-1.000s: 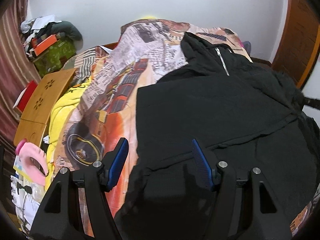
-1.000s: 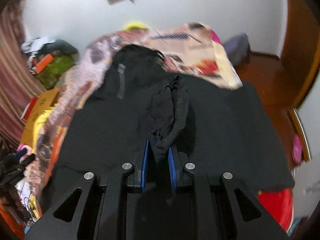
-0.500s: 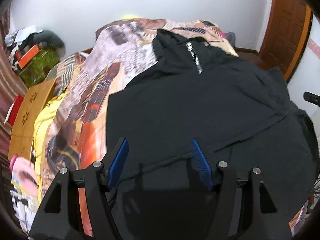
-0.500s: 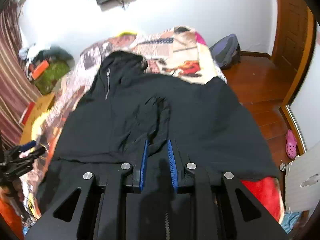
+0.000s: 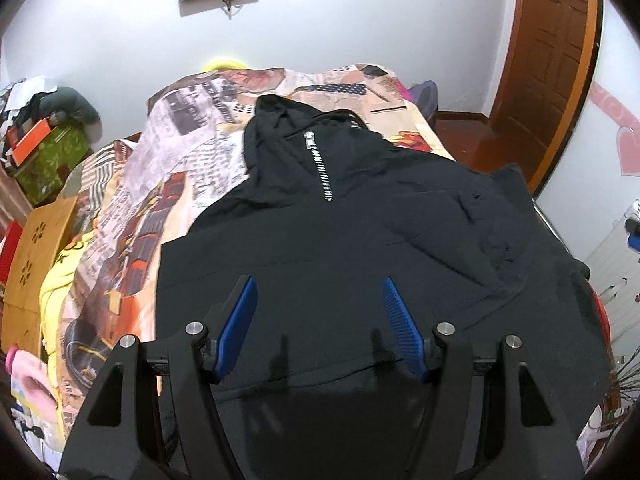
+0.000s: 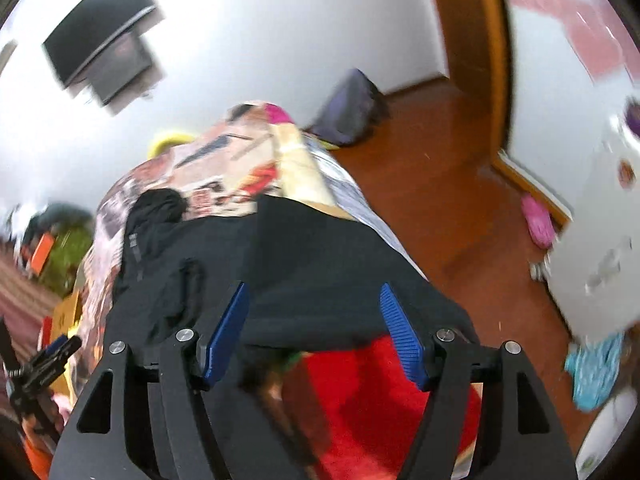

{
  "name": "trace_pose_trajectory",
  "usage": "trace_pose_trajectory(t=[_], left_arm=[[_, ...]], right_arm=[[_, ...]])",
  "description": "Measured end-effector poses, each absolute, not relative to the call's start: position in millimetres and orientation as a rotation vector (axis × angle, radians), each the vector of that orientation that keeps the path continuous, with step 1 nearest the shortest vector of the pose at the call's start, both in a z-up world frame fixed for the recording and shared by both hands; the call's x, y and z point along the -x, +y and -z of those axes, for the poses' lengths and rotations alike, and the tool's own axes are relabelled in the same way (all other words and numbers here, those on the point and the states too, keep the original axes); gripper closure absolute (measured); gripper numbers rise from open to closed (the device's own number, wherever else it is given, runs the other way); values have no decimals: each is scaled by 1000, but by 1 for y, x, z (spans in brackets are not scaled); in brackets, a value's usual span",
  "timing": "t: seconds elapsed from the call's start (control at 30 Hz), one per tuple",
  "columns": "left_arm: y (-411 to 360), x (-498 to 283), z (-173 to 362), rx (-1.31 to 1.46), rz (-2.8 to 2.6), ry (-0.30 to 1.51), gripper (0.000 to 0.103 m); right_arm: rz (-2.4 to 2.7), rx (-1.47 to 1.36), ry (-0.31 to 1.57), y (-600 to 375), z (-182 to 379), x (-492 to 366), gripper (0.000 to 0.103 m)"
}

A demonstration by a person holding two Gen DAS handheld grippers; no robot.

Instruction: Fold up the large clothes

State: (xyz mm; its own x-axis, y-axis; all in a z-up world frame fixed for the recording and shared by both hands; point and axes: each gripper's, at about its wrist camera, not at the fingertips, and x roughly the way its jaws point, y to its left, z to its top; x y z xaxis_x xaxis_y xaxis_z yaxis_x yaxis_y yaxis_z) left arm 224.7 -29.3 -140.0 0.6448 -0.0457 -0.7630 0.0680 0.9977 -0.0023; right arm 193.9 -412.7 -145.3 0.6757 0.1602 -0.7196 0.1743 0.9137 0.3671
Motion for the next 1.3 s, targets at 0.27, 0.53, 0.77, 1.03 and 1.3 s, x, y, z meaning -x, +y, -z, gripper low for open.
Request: trace_pose_trajectory(t=[0.27, 0.53, 0.77, 1.03, 1.3], left_arm=[[-50, -235, 156, -28, 98, 911, 39], [-46, -238, 168, -2, 81, 945, 39], [-40, -238, 172, 24, 70, 956, 39], [-40, -229, 161, -22, 78, 907, 39], [-29, -223, 155, 14, 82, 888, 38]], right_arm=[[47, -695, 990, -450, 216, -209, 39], [40, -941, 1042, -475, 265, -227, 38], [130, -869, 1072, -473, 271, -253, 48], [142, -672, 921, -460, 199, -261, 85], [-110, -457, 673, -387, 73, -248, 91]])
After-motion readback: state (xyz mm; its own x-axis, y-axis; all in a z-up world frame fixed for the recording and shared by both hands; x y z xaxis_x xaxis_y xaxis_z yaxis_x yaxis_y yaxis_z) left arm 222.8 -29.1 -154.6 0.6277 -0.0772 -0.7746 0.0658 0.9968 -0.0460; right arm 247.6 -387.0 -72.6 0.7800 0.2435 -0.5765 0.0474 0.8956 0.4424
